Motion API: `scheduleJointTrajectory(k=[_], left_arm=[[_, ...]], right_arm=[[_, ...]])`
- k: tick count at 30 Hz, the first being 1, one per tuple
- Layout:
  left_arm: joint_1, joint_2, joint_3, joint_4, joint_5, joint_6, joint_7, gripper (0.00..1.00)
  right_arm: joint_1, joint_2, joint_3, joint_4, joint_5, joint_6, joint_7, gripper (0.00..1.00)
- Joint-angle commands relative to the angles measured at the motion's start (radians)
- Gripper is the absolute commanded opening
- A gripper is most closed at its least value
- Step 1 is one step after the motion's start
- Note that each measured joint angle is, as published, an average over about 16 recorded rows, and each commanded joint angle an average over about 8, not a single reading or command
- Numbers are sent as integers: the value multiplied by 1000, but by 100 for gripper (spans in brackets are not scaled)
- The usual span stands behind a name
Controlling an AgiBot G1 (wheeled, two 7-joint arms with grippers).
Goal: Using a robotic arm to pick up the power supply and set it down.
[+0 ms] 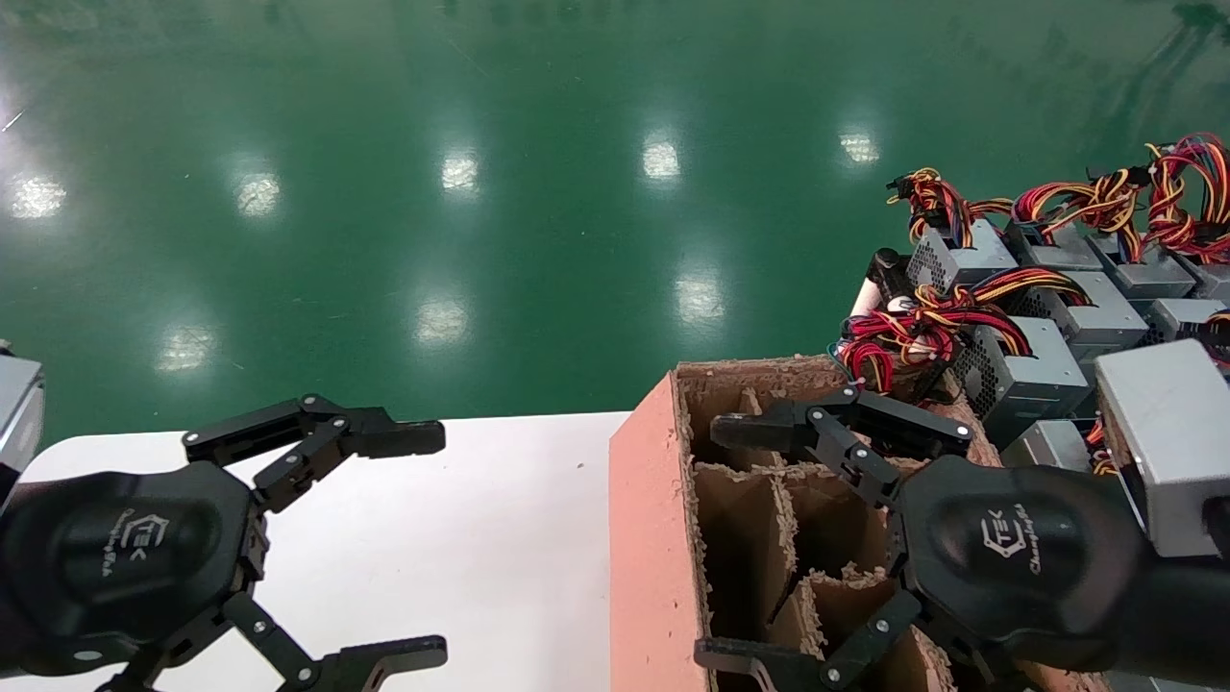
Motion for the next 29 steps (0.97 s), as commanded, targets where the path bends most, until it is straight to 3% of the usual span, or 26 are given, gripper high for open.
scheduleJointTrajectory(k=[1, 29], left_arm=[[0, 0, 0, 0, 0, 0, 0, 100], [0, 0, 0, 0, 0, 0, 0, 100]], right_arm=[[0, 0, 0, 0, 0, 0, 0, 100], [0, 0, 0, 0, 0, 0, 0, 100]])
